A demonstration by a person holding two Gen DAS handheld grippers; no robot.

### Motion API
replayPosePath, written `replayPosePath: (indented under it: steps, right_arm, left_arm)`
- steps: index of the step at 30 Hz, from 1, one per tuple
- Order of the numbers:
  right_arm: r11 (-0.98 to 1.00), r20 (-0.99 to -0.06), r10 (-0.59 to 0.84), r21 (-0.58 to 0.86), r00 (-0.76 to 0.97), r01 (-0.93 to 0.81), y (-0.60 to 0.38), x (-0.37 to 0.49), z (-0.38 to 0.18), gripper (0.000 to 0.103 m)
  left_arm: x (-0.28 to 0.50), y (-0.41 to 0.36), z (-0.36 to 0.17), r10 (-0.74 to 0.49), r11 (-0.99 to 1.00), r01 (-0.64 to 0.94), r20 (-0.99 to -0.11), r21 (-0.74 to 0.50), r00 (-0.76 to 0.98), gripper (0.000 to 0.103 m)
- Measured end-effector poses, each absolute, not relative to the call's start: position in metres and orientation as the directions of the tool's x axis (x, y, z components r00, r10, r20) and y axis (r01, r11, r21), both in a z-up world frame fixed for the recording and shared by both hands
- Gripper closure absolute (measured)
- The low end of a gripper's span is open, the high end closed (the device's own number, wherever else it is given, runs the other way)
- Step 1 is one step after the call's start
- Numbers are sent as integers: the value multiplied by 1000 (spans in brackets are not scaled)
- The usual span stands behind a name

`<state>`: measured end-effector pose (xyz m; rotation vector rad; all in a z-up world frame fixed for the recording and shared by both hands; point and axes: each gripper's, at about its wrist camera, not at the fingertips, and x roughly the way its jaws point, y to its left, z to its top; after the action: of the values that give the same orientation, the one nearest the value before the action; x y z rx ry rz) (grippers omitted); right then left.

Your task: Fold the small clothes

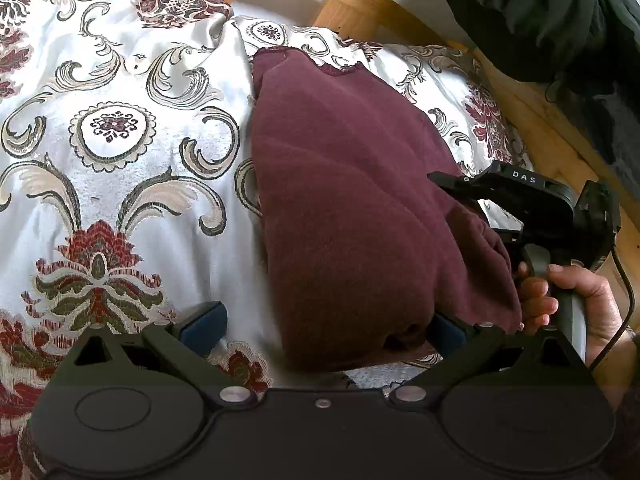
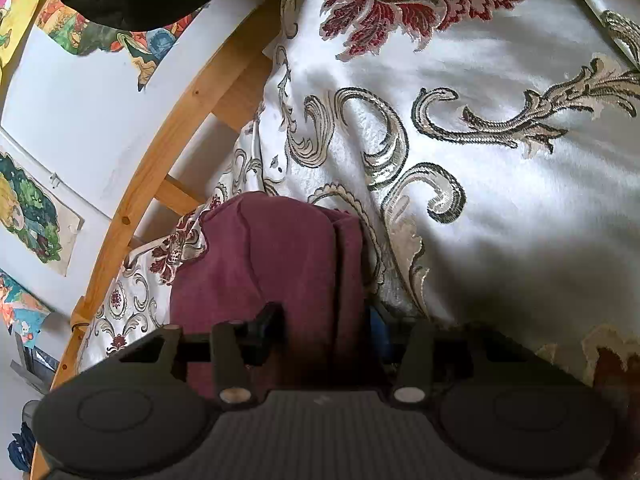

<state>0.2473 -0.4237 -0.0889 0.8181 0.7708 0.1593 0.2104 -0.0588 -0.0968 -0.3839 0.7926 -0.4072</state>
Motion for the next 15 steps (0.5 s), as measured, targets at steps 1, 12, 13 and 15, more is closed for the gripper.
replayPosePath:
  steps: [1, 12, 13, 15]
  right_arm:
    - [688, -557, 410, 709, 723, 156, -423, 247, -89, 54]
    - [690, -556, 407, 707, 725, 155, -423, 245, -90, 54]
    - [689, -555, 407, 708, 726, 156, -423, 245, -90, 54]
    - [690, -556, 406, 707, 726, 156, -422, 245, -90, 54]
  left_arm:
    - [210, -59, -97, -487, 855, 205, -601, -476, 633, 1]
    - [210, -59, -96, -486, 856, 205, -602, -475, 634, 1]
    - [210, -59, -96, -486, 856, 205, -602, -475, 634, 1]
    - [210, -59, -96, -485, 856, 206, -602, -474, 635, 1]
